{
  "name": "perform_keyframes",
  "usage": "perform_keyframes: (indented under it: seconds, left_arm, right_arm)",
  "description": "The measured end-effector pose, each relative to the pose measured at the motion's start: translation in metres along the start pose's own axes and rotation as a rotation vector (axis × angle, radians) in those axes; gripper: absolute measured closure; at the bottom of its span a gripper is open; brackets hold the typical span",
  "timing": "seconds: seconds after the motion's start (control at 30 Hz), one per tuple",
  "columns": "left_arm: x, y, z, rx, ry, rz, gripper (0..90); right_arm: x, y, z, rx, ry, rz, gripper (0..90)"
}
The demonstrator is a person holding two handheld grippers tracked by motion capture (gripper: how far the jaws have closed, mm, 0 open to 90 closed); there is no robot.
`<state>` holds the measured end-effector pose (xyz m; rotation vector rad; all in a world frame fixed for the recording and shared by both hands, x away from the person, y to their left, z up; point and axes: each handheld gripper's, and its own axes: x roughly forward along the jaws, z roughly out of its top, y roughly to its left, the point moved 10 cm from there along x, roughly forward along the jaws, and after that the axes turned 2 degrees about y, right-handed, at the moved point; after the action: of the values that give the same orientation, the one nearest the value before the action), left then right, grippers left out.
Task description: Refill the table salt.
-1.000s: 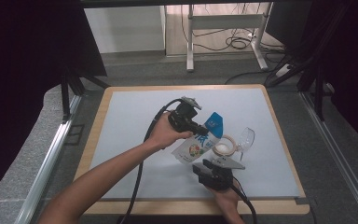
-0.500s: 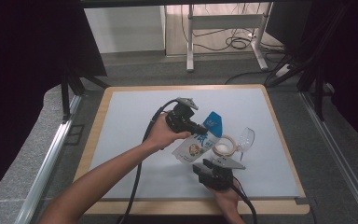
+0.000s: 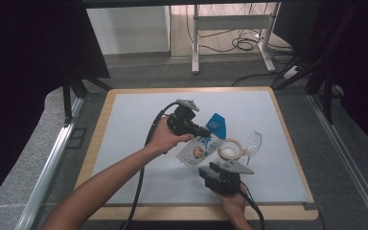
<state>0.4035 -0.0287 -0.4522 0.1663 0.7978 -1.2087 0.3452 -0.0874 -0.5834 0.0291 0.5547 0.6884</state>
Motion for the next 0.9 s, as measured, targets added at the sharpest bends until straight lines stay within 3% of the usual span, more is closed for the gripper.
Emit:
perform_keyframes:
  seconds: [0.4,0.73,0.9]
  left_arm:
    - [-0.016,0.009,-0.007,-0.039,-0.065,0.001,89.7]
    - [-0.041,0.035,-0.025,-0.096,-0.148,0.031,89.7]
    - [-0.056,0.054,-0.037,-0.124,-0.181,0.086,89.7]
  right_arm:
    - [0.000,-0.001,0.000,0.002,0.002,0.001,47.5]
    - [0.000,-0.001,0.001,0.002,-0.005,0.002,47.5]
    - [-0.001,0.000,0.002,0.002,-0.008,0.004,47.5]
